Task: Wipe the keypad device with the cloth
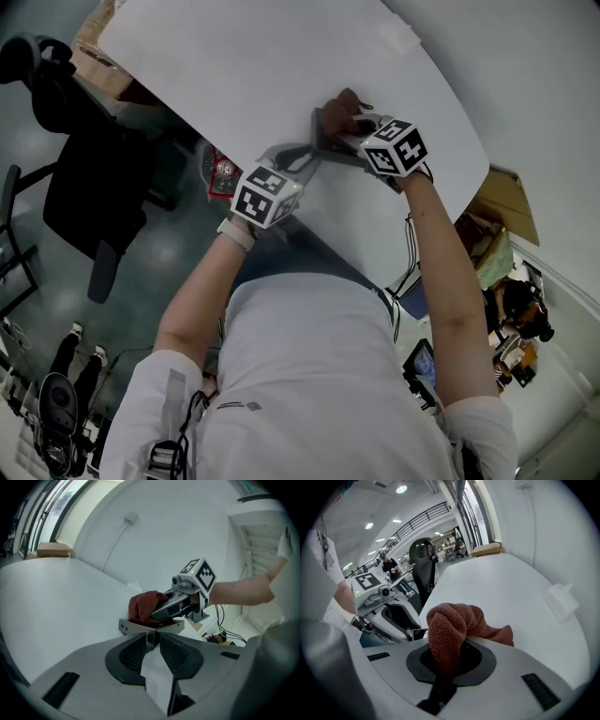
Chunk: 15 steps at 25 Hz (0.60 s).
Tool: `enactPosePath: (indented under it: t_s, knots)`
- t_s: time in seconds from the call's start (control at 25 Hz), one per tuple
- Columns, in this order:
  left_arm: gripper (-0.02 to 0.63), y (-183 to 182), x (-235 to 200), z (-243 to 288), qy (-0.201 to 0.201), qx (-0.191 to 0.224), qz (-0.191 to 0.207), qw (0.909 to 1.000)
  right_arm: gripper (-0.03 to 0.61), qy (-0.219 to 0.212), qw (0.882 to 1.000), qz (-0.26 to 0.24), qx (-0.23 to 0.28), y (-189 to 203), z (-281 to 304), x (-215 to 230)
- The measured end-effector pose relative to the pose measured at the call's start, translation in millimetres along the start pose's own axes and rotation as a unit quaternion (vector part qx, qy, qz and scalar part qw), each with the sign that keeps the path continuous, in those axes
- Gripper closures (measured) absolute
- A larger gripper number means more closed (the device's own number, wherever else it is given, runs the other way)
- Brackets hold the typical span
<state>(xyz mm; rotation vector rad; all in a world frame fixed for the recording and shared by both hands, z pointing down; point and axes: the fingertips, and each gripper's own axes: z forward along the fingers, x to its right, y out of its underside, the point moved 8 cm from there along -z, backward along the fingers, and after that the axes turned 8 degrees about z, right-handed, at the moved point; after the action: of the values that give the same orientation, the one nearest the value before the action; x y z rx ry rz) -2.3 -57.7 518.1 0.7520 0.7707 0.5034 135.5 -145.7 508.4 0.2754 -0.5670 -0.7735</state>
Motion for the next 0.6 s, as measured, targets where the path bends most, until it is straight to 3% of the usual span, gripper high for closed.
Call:
enactPosePath:
  t_s: [0.6]
  knots:
    - [0.518, -0.5, -0.2, -1.2, -0.002, 0.001, -0.011, 0.9999, 0.537, 0.071, 0.997, -0.005, -0.025, -26.8, 35.3, 13.8]
